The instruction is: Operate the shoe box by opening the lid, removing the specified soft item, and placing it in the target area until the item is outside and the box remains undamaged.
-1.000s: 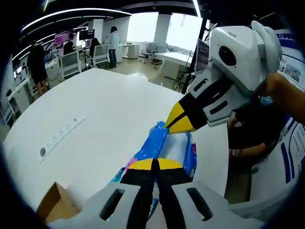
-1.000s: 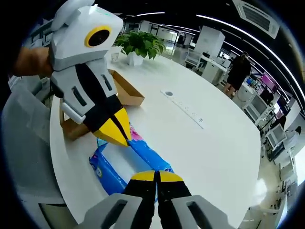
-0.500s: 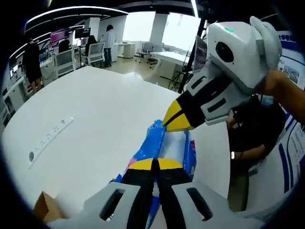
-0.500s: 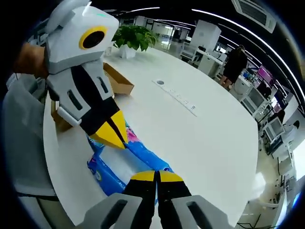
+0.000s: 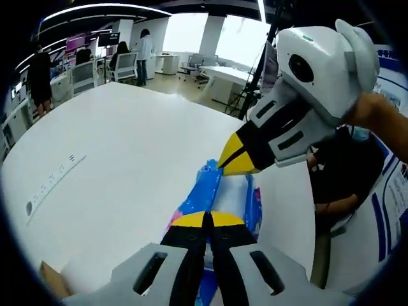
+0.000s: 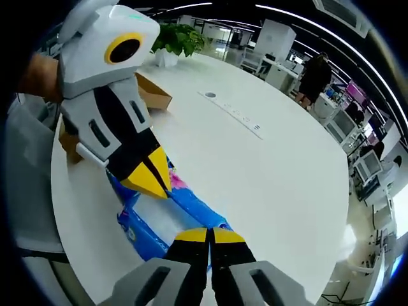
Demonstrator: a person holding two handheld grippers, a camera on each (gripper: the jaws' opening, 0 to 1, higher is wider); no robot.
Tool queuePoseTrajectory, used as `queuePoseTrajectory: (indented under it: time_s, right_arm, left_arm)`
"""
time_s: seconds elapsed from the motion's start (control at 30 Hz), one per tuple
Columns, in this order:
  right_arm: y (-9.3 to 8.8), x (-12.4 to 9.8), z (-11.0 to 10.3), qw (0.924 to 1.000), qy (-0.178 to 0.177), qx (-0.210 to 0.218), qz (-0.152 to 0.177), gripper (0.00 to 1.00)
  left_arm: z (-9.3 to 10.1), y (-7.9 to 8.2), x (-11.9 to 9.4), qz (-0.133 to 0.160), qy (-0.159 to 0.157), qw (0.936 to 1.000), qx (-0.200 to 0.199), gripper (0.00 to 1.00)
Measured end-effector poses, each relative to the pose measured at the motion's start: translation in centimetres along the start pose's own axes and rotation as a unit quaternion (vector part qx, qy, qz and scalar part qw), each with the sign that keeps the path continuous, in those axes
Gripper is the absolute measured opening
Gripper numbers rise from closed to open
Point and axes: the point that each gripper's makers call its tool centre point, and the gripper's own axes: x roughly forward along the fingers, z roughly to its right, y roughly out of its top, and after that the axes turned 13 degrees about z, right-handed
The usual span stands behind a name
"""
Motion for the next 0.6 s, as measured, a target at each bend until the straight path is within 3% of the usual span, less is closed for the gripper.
queuePoseTrajectory:
  time_s: [0.3,0.6]
  right_arm:
    - [-1.9,1.5,0.9,0.9999,0.003,0.003,-0.01,0.0]
    - [-2.5,2.2,0.5,0.9999,0.005,0.006,-0.01,0.0]
  left_arm:
    - [-0.7,-1.4,1.6,-0.008,-0.003,0.9999,-0.008,0.0]
    - [-1.2,-2.2,2.3,-0.015,-0.003,0.9998,-0.01,0.0]
